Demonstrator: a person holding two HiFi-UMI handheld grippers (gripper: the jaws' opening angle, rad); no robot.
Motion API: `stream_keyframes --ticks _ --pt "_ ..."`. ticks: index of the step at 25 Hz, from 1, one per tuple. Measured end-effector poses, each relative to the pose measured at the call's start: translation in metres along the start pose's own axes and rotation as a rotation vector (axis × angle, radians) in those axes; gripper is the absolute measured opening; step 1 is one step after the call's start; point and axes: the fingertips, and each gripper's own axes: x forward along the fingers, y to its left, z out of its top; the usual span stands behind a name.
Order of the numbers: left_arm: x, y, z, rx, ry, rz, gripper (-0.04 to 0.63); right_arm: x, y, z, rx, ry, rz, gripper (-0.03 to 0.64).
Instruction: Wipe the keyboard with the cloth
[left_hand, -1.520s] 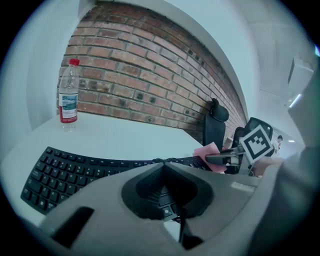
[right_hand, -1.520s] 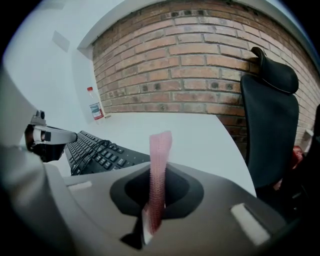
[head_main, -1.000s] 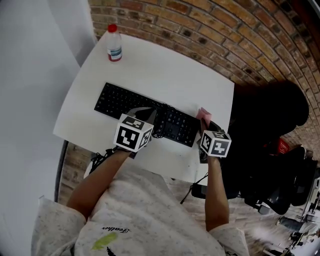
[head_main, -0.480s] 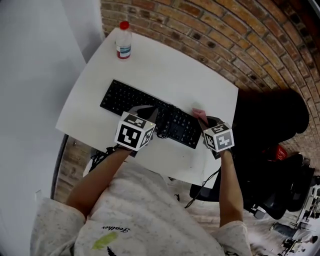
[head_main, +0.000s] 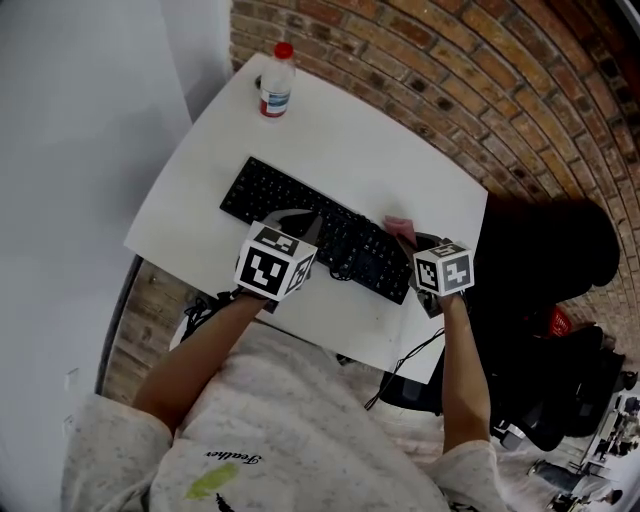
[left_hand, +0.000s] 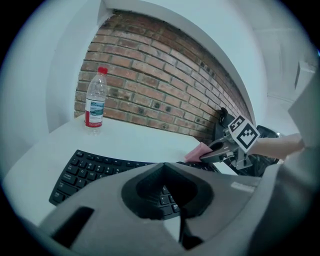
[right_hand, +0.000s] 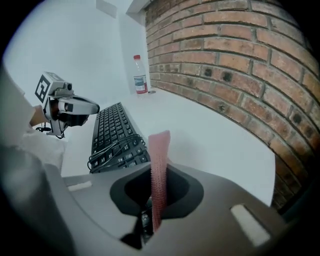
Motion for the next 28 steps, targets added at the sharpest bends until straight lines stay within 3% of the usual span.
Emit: stream_keyframes --ticks 16,28 --pt "-0.023 0.041 -0.004 -0.011 0.004 0.037 -0.006 0.024 0.028 0.049 0.103 0.003 0.094 0.023" --pt "-0.042 0.076 -0.01 -0.044 -0.006 0.079 -0.006 0.046 0.061 0.079 0.041 0.051 0.151 0.023"
